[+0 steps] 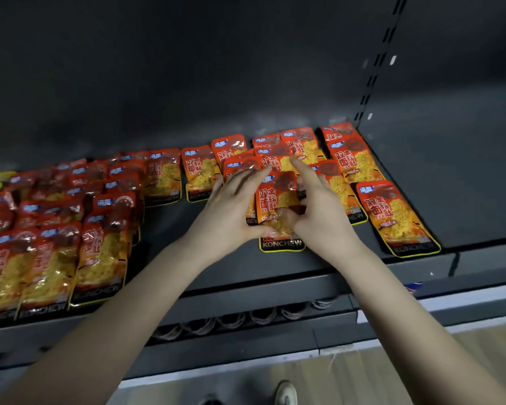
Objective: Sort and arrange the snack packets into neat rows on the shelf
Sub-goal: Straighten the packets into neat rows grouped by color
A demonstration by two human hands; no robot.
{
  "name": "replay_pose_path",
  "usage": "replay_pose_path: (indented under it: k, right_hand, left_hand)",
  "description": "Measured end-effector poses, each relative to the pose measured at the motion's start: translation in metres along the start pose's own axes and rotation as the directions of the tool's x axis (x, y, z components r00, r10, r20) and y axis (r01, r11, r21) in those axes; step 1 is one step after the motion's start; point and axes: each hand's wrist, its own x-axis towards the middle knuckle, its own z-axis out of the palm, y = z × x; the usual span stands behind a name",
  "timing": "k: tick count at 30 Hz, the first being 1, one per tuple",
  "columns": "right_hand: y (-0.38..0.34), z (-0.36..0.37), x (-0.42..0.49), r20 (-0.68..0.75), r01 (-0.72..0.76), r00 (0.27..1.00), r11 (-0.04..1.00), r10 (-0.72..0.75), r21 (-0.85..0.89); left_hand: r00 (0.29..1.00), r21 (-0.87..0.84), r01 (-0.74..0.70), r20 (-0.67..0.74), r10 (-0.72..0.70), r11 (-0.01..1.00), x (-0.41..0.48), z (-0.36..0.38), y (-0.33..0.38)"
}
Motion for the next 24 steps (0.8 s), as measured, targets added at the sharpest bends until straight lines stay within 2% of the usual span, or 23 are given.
replay_pose_path:
  k: [4,7,9,12,18,24]
  right_hand:
    - [0.001,-0.005,-0.001,0.015,0.016,1.0,1.0,-0.016,-0.016]
    - [-0.001,-0.006,-0.003,-0.002,0.043,0.999,0.998,-0.043,-0.039]
    - [-0.005,-0.005,-0.003,-0.019,0.06,0.998,0.997,-0.061,-0.045]
    - [-0.015,0.002,-0.001,-0.011,0.069,0.998,0.997,-0.069,-0.03]
    - [-0.043,0.033,0.006,0.021,0.104,0.995,0.993,-0.103,-0.063]
    - [-0.077,0.075,0.018,0.006,0.092,0.996,0.994,-0.092,-0.064]
  left_hand:
    - [0.999,-0.049,0.006,-0.032,-0.008,0.999,-0.002,0.002,0.003]
    - [0.996,-0.272,0.036,-0.066,-0.056,0.962,-0.004,0.002,0.005]
    - [0.991,-0.355,0.036,-0.111,-0.08,0.934,-0.005,0.0,0.004]
    - [0.984,-0.325,0.028,-0.158,-0.083,0.945,-0.009,-0.005,-0.003]
    - [0.988,-0.165,0.061,-0.13,-0.083,0.984,-0.026,-0.026,-0.036]
    - [0.992,-0.154,0.081,-0.081,-0.094,0.985,-0.037,-0.057,-0.076]
